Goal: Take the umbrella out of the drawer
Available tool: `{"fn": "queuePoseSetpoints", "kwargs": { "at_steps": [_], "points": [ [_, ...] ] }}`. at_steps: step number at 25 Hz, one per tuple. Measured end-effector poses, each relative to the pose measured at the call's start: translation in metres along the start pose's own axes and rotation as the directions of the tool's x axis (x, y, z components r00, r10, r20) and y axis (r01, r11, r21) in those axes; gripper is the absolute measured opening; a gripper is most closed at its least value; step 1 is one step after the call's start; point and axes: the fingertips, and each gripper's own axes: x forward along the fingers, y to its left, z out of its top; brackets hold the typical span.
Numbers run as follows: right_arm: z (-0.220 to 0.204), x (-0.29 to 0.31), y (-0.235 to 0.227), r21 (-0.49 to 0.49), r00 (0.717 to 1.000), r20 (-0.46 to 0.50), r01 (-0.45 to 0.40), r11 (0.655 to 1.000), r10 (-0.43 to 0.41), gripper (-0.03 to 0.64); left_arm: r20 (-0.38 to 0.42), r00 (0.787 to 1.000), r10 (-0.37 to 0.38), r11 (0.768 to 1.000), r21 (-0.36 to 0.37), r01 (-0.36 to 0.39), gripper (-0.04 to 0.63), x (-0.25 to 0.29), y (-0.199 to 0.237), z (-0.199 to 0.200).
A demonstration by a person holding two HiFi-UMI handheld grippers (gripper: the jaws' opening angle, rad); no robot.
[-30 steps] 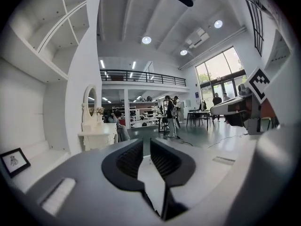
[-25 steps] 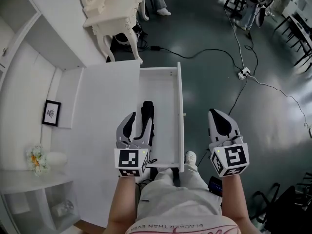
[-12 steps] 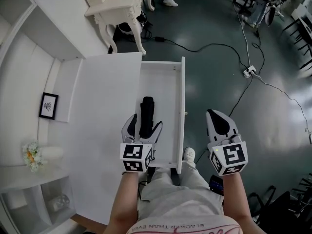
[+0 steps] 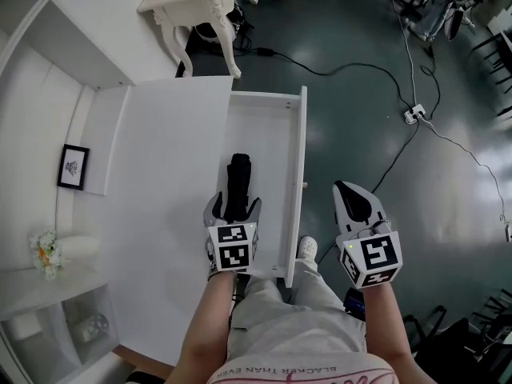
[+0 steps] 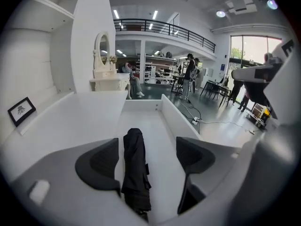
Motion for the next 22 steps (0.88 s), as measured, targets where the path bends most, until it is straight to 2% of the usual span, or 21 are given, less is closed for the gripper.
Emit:
{"fn": "queuePoseSetpoints", "kwargs": {
  "at_steps": [4, 9, 16, 22],
  "points": [
    [-0.004, 0.008, -0.002, 0.003, 1.0, -0.012, -0.025, 1.0, 0.025, 0.008, -0.118, 0.993, 0.014, 1.0, -0.001, -0.014, 0.387, 0.022, -0.004, -0.024],
    [-0.016, 0.015, -0.006, 0.01, 0.998, -0.045, -0.054, 0.999, 0.054, 0.008, -0.235, 0.97, 0.065, 0.997, -0.02, -0.072, 0.387, 0.043, -0.001, -0.044],
    [-0.028, 0.021, -0.013, 0.012, 0.993, -0.082, -0.088, 0.996, 0.088, 0.008, -0.377, 0.913, 0.155, 0.986, -0.004, -0.168, 0.387, 0.074, 0.01, -0.074],
    [-0.035, 0.028, -0.012, 0.011, 0.987, -0.102, -0.122, 0.992, 0.123, 0.008, -0.454, 0.866, 0.207, 0.974, 0.013, -0.226, 0.387, 0.097, 0.025, -0.093]
  ]
}}
